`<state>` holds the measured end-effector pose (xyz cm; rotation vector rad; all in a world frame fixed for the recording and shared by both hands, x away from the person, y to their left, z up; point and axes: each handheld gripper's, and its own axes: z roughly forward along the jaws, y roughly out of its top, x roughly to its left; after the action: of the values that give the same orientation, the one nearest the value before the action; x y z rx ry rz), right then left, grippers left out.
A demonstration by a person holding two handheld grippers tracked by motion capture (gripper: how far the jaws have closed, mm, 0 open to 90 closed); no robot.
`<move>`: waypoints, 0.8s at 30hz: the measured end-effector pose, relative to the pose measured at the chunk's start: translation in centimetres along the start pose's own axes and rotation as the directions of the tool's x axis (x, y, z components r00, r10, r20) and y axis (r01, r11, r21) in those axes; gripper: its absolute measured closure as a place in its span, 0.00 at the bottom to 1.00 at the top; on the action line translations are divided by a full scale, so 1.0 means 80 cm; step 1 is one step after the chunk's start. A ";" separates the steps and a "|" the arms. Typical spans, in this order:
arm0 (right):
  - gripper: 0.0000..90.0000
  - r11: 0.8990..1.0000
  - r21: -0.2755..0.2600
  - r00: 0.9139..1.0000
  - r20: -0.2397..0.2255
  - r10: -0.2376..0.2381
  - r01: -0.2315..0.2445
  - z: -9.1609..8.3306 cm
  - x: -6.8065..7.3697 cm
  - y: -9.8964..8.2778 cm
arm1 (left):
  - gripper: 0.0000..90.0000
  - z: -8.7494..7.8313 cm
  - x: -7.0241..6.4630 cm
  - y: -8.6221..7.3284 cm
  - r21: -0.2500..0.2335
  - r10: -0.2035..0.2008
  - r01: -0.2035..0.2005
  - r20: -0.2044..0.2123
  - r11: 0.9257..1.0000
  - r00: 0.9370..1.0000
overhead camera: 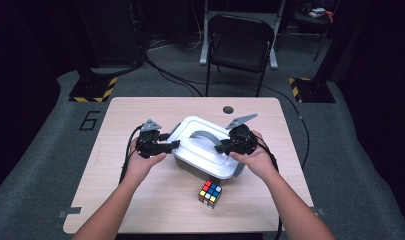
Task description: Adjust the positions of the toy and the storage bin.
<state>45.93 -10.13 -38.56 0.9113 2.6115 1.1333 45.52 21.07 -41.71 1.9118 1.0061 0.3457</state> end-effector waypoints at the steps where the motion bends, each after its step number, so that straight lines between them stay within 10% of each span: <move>1: 0.74 1.000 0.001 1.000 -0.001 0.003 -0.003 0.000 0.000 0.000 | 0.47 0.000 0.000 0.000 0.000 0.000 0.000 0.000 1.000 1.000; 24: 0.51 0.994 -0.073 0.996 0.043 -0.072 0.075 0.011 0.011 0.014 | 0.46 -0.057 0.020 -0.016 -0.017 0.010 -0.011 -0.052 1.000 0.999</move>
<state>46.09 -8.44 -38.29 0.8081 2.5296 1.1730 43.16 25.35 -40.58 1.9015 1.0237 0.4104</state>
